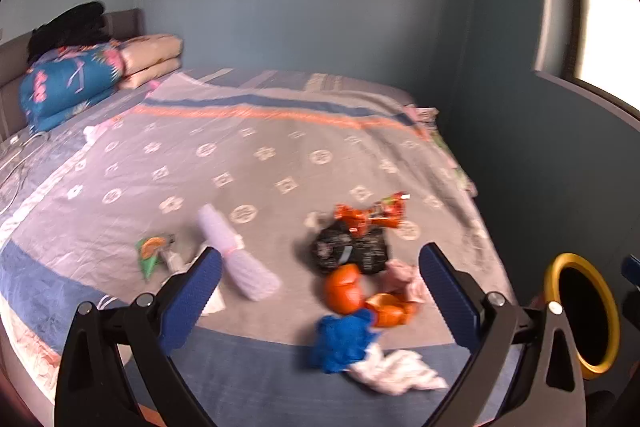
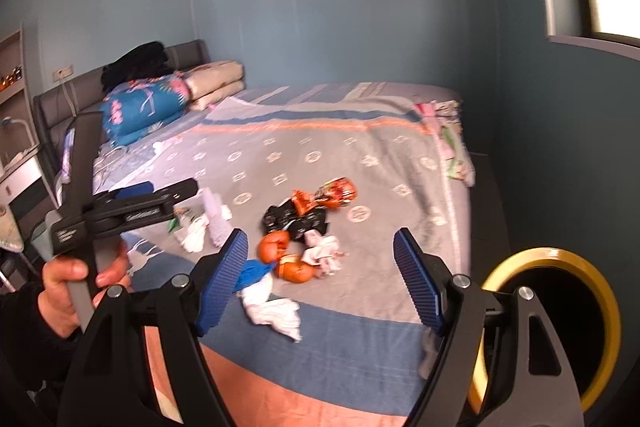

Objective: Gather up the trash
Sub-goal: 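Move both open tools back over the bed toward the remaining trash, then grasp a lavender mesh sleeve with the left tool while the right tool grasps white tissue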

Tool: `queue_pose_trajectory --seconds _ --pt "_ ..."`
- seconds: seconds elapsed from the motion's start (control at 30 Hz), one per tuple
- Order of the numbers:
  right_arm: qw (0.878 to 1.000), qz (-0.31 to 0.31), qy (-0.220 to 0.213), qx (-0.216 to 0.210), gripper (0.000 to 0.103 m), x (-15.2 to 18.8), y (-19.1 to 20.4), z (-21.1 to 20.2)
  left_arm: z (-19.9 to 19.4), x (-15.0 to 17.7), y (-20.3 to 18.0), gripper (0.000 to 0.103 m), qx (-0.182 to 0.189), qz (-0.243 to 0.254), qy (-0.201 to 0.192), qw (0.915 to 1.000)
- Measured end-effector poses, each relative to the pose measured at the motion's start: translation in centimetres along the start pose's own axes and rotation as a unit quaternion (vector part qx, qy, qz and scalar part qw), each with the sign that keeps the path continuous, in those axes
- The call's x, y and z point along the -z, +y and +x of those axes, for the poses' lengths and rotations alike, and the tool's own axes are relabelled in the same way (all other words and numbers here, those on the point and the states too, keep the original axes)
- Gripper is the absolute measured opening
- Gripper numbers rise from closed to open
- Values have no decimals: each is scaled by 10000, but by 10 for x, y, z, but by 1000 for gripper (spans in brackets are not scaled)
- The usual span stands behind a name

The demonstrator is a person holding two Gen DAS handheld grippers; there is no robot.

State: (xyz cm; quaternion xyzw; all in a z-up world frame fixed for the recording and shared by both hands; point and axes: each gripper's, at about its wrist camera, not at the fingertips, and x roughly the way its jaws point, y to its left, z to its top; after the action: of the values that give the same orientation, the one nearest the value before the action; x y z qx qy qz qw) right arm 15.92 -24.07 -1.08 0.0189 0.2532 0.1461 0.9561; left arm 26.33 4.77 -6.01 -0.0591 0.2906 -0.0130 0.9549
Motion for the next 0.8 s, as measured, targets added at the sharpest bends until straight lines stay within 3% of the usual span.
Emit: queue_pose_trajectory --seconds 0.43,0.8 --pt "9938 -495 783 -607 73 43 46 94 89 12 67 95 -892 -342 538 9940" --pt "9795 -964 1650 -640 72 92 76 171 155 13 109 95 -1333 -759 964 9835"
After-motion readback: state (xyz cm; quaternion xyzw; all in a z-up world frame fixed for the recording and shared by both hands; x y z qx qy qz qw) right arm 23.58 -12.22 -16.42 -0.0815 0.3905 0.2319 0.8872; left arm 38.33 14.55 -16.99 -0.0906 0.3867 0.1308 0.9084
